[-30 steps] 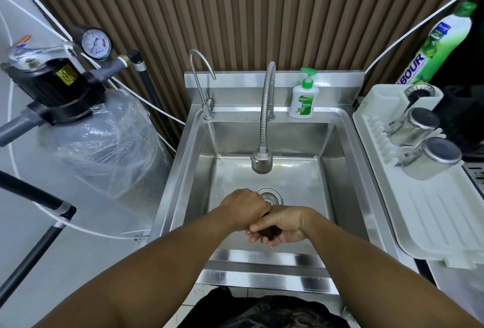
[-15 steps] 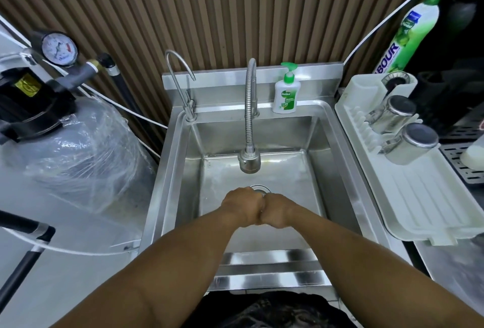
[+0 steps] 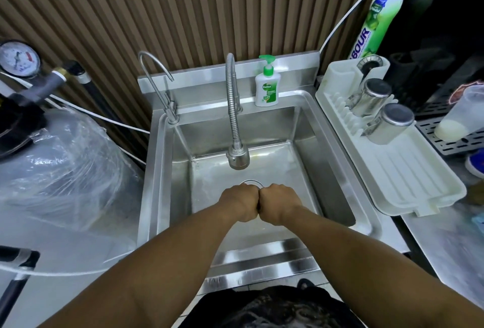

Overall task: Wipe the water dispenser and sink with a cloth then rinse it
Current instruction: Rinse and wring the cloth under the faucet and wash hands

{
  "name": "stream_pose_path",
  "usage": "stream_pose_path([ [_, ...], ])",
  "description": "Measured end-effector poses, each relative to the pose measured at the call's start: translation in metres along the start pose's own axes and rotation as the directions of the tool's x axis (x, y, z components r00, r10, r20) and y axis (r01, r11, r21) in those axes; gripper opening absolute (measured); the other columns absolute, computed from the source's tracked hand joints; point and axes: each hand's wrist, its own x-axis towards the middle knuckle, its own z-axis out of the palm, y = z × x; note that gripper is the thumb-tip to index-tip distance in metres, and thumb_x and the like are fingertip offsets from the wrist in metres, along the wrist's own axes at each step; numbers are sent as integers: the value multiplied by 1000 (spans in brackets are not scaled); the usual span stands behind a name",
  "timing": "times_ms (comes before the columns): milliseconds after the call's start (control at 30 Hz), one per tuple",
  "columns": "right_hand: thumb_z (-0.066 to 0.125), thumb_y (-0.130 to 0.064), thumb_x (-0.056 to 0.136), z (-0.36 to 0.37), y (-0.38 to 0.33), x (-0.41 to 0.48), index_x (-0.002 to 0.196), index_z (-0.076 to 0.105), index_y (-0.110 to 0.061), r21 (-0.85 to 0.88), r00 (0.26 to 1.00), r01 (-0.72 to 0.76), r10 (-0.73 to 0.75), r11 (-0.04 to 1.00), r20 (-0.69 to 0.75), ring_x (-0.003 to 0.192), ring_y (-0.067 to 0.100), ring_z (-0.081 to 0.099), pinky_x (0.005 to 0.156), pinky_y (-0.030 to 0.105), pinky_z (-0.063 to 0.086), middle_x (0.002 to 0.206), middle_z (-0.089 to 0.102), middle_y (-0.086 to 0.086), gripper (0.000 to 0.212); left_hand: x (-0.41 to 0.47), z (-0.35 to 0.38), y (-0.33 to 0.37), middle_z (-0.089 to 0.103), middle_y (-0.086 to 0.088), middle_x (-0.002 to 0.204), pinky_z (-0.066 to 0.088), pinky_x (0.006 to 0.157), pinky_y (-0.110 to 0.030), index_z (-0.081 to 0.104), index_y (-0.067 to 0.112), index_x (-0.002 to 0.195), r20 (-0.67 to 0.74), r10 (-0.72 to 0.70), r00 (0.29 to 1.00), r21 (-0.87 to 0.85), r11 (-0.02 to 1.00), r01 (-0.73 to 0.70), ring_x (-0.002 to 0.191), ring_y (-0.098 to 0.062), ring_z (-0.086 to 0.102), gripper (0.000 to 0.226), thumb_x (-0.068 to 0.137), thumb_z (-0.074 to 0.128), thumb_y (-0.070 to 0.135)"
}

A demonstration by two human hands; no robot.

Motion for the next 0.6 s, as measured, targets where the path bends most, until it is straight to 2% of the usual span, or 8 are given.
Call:
stream_pose_path([
  [133, 56, -18, 89, 2, 1, -3, 113, 66, -18, -38, 999, 28, -29, 999, -25, 97, 30, 67, 72, 31, 41, 107, 71, 8, 26, -2, 3, -1, 55, 7, 80, 45, 69, -31, 62, 25, 116, 53, 8, 999, -90, 996, -3, 81, -24, 59, 34, 83, 55, 20],
  [200, 55, -18, 88, 4, 3, -3, 111, 66, -18, -89, 995, 68, -74, 994, -67, 95, 31, 67, 71, 31, 39, 106, 71, 8, 25, -3, 3, -1, 55, 6, 78, 46, 68, -30, 60, 21, 105, 69, 21, 997, -169, 986, -9, 81, -23, 60, 23, 84, 54, 16],
  [267, 55, -18, 87, 4, 4, -3, 110, 66, -17, -132, 986, 109, -124, 985, -113, 92, 33, 68, 70, 30, 38, 103, 72, 8, 25, -6, -1, -1, 55, 4, 76, 45, 61, -26, 56, 19, 91, 85, 30, 996, -237, 971, -9, 71, -19, 57, 10, 86, 52, 11],
  [333, 57, -18, 85, 5, 6, 0, 108, 66, -15, -139, 971, 147, -170, 979, -166, 87, 36, 69, 68, 30, 38, 96, 74, 9, 25, -9, -7, -1, 55, 2, 72, 43, 52, -24, 53, 19, 83, 115, 34, 993, -310, 951, 3, 61, -15, 53, 12, 87, 51, 7],
  [367, 60, -18, 82, 5, 7, 2, 103, 68, -13, -127, 955, 175, -200, 976, -218, 80, 36, 70, 65, 30, 37, 89, 74, 9, 23, -10, -9, -2, 55, 0, 72, 43, 51, -23, 54, 19, 84, 139, 35, 990, -346, 938, 15, 59, -16, 52, 12, 87, 51, 7],
  [433, 77, -20, 63, 2, 7, 3, 79, 69, -13, -170, 928, 205, -247, 964, -278, 53, 33, 67, 53, 27, 33, 62, 69, 6, 19, -11, -11, -4, 51, -3, 70, 42, 54, -26, 55, 18, 84, 203, 12, 979, -422, 903, 77, 59, -21, 47, 11, 86, 54, 8],
  [500, 88, -27, 39, 4, 9, 6, 59, 64, -17, -198, 930, 203, -252, 959, -268, 31, 26, 54, 43, 22, 25, 44, 57, 0, 33, -13, -12, -7, 42, -5, 64, 35, 53, -27, 49, 20, 79, 279, -22, 960, -487, 858, 161, 56, -20, 37, 16, 85, 58, 8],
  [600, 91, -28, 30, 10, 10, 12, 55, 61, -18, -197, 909, 227, -280, 954, -308, 26, 22, 49, 40, 19, 21, 41, 54, -2, 40, -13, -13, -11, 37, -6, 61, 30, 53, -27, 47, 17, 80, 334, -44, 942, -522, 823, 224, 53, -19, 32, 17, 86, 60, 8],
])
